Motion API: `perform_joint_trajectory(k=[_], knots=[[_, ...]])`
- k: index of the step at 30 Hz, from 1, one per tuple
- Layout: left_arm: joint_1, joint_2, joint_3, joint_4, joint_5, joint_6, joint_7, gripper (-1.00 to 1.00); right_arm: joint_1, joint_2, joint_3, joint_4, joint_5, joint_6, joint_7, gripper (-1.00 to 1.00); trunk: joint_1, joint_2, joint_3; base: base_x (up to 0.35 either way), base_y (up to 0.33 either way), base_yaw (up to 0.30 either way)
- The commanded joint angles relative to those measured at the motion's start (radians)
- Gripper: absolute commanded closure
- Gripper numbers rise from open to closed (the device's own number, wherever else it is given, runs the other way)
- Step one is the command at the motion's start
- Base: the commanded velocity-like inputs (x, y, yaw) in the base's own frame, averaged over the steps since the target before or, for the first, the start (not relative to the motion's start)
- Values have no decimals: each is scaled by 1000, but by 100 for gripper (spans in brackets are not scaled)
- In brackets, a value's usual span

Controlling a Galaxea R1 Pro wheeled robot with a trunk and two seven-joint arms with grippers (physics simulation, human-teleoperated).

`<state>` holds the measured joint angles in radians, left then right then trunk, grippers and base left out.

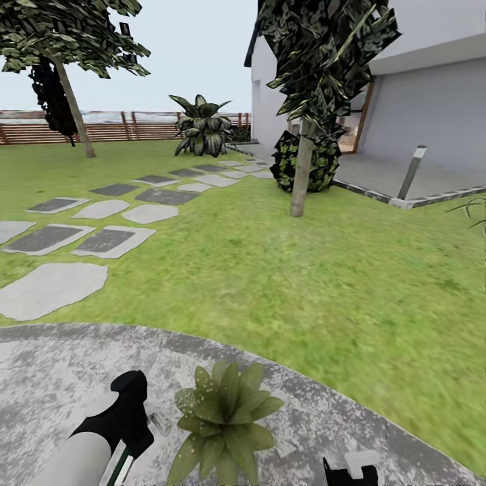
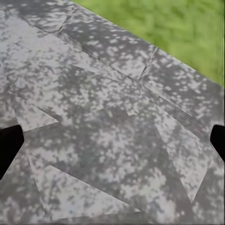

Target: Pick up the pesticide atomizer in the garden and spray insectifuge to fully cover both potted plants in the garden.

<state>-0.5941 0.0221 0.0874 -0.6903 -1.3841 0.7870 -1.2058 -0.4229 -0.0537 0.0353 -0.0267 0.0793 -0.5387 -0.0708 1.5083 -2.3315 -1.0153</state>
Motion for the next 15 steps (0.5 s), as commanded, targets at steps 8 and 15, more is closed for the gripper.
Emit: perform_joint_trajectory(k=[8,15], knots=[[-1,-1,4,-3,-7,8,-9,100,-1,2,3,1,8,-1,-7,-100,0,0,-1,-167,-247,124],[-1,-1,5,-10,-9,9,-9,100,-1,2,3,1,8,-1,-7,-100,0,0,-1,20,-240,274]])
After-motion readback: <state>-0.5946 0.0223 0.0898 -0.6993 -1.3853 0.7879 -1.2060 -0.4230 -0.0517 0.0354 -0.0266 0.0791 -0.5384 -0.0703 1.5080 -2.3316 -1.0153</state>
